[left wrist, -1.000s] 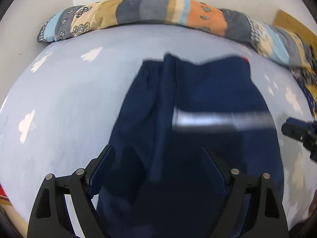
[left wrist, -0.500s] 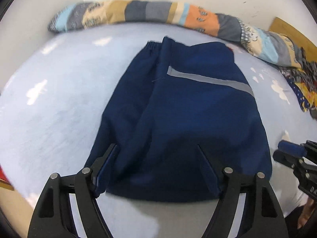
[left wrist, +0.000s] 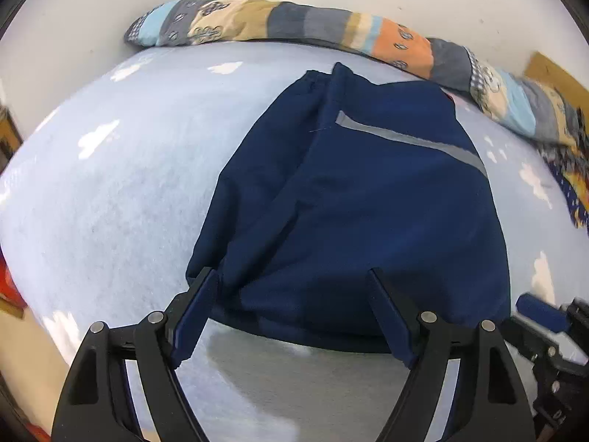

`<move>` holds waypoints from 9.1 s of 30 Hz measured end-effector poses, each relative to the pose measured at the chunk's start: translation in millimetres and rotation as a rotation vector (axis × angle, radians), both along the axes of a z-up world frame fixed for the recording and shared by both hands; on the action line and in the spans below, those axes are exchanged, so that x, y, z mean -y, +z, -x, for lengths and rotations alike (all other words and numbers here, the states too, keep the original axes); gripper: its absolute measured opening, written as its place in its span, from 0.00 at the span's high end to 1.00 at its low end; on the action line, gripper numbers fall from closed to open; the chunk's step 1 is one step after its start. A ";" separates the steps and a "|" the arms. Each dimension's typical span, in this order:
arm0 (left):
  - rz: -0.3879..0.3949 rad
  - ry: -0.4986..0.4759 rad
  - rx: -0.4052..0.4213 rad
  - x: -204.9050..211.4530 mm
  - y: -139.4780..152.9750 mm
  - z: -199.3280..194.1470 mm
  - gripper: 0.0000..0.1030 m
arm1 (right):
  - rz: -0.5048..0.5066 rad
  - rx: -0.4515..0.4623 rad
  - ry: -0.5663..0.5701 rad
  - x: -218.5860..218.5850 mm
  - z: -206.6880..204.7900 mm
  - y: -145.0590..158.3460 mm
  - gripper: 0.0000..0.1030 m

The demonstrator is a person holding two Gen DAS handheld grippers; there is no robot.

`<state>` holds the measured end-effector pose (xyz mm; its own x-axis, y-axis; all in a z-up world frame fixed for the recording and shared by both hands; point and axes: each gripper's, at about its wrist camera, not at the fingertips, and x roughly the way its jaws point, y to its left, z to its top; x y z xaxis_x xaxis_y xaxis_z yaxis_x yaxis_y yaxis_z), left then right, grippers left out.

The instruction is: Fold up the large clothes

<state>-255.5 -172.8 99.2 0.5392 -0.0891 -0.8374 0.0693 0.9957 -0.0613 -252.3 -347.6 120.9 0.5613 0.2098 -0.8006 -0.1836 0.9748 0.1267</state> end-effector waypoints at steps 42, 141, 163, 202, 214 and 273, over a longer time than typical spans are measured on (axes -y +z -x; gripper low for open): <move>-0.181 -0.031 0.045 38.0 -9.1 -7.1 0.10 | -0.059 -0.096 -0.090 19.6 -19.3 -38.0 0.37; -0.081 -0.434 0.190 182.6 12.7 14.5 0.16 | -0.078 -0.010 -0.318 166.4 -51.5 17.9 0.65; -0.153 -0.376 0.211 180.9 -23.5 72.6 0.02 | -0.084 -0.108 -0.344 106.1 25.8 -42.8 0.21; -0.047 -0.296 0.272 151.6 24.7 79.0 0.00 | -0.004 0.005 -0.516 138.2 45.6 -10.4 0.17; -0.119 -0.160 0.291 126.6 36.5 98.8 0.00 | 0.105 0.086 -0.429 92.7 59.5 1.0 0.13; -0.306 -0.197 0.253 154.2 32.7 100.6 0.00 | 0.161 0.067 -0.464 89.4 58.9 -2.2 0.10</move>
<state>-356.1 -326.9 131.9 0.7280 0.0204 -0.6853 0.2348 0.9317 0.2772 -311.2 -437.0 118.8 0.6172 -0.1983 -0.7614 0.2723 0.9618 -0.0297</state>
